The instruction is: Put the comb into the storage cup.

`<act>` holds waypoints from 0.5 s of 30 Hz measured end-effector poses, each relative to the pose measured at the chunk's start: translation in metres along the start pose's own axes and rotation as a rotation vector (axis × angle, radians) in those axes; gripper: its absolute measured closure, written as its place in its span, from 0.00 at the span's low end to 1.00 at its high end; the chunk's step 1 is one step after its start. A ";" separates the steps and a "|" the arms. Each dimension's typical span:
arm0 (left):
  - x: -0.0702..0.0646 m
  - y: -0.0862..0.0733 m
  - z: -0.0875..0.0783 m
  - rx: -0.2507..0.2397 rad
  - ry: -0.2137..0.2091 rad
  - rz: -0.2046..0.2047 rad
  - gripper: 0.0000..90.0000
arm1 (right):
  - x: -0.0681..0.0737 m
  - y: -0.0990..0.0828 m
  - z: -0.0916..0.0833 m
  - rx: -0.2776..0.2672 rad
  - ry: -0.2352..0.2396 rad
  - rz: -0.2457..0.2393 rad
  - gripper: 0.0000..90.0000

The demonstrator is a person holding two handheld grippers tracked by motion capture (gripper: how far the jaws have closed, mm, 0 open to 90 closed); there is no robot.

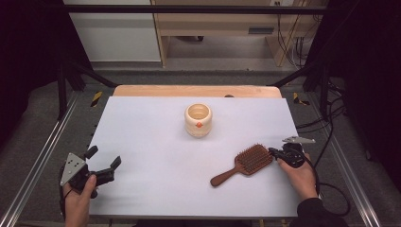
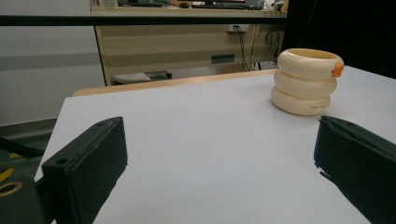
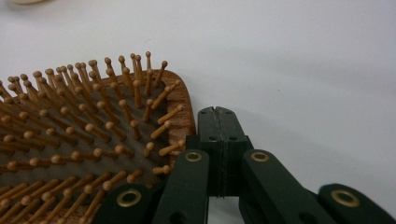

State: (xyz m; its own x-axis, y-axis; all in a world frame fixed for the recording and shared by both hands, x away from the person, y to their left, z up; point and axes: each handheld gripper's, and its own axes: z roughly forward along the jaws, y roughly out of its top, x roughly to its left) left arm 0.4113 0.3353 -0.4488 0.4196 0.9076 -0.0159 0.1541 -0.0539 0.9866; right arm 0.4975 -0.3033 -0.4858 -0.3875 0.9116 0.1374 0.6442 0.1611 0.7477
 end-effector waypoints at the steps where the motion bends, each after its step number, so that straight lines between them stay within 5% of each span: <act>1: 0.000 0.000 0.000 0.001 0.002 0.000 0.03 | 0.001 0.000 0.000 0.002 0.000 -0.005 1.00; 15: -0.001 0.000 0.000 0.005 0.000 0.001 0.03 | 0.048 -0.004 0.002 0.035 0.029 -0.059 1.00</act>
State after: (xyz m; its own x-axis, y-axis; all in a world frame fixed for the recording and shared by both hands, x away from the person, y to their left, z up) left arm 0.4114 0.3347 -0.4487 0.4195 0.9076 -0.0146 0.1584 -0.0574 0.9857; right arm 0.4778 -0.2590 -0.4833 -0.4435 0.8891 0.1129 0.6423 0.2274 0.7320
